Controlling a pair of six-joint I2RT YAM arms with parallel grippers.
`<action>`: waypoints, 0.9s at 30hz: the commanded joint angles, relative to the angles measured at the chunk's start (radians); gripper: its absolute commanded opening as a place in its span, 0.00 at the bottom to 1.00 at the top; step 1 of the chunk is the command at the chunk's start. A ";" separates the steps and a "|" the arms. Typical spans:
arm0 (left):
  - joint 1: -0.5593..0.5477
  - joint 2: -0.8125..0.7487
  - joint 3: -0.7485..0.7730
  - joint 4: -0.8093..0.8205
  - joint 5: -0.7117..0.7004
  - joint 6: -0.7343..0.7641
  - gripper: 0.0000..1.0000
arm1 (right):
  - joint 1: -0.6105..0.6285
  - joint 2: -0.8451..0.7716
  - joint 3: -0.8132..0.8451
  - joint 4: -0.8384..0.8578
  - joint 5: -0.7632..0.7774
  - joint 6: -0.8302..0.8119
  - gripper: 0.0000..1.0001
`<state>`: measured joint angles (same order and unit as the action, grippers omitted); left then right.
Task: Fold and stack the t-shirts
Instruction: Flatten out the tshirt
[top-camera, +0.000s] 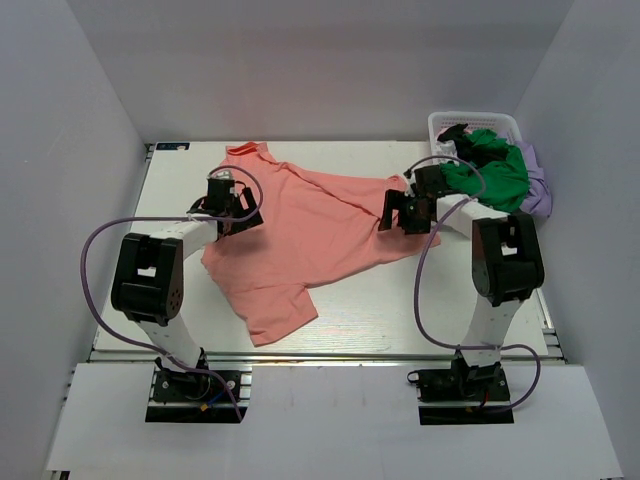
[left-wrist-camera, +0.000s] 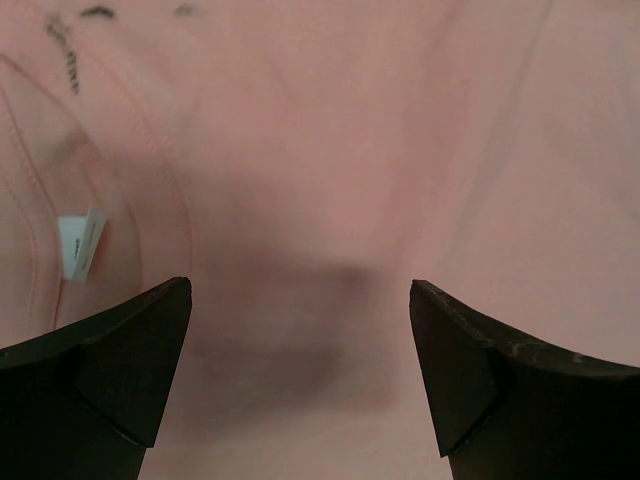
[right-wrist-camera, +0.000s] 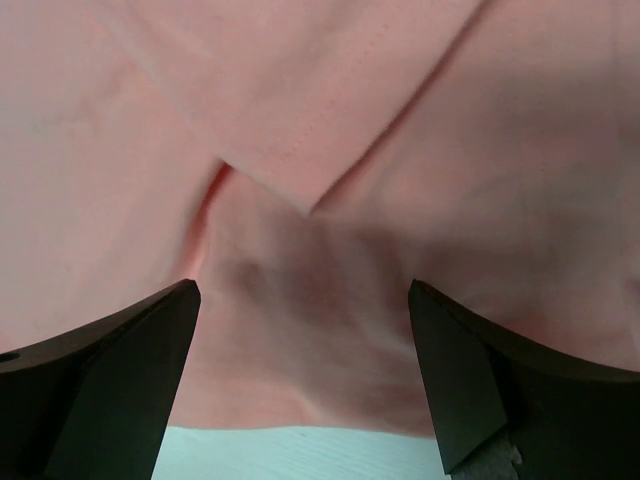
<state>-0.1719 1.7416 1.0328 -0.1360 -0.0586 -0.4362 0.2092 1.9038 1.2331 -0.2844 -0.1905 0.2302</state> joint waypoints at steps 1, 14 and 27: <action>0.008 -0.063 -0.033 0.016 -0.047 -0.044 1.00 | -0.011 -0.046 -0.126 -0.001 -0.006 0.035 0.90; 0.061 -0.047 -0.056 -0.137 -0.242 -0.065 1.00 | 0.007 -0.383 -0.592 -0.038 -0.116 0.078 0.90; 0.140 -0.067 -0.005 -0.258 -0.368 -0.042 1.00 | 0.082 -0.686 -0.508 -0.263 -0.110 -0.038 0.90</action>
<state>-0.0513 1.7214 0.9695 -0.3325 -0.3614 -0.4763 0.2852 1.2633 0.6209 -0.4438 -0.3466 0.2379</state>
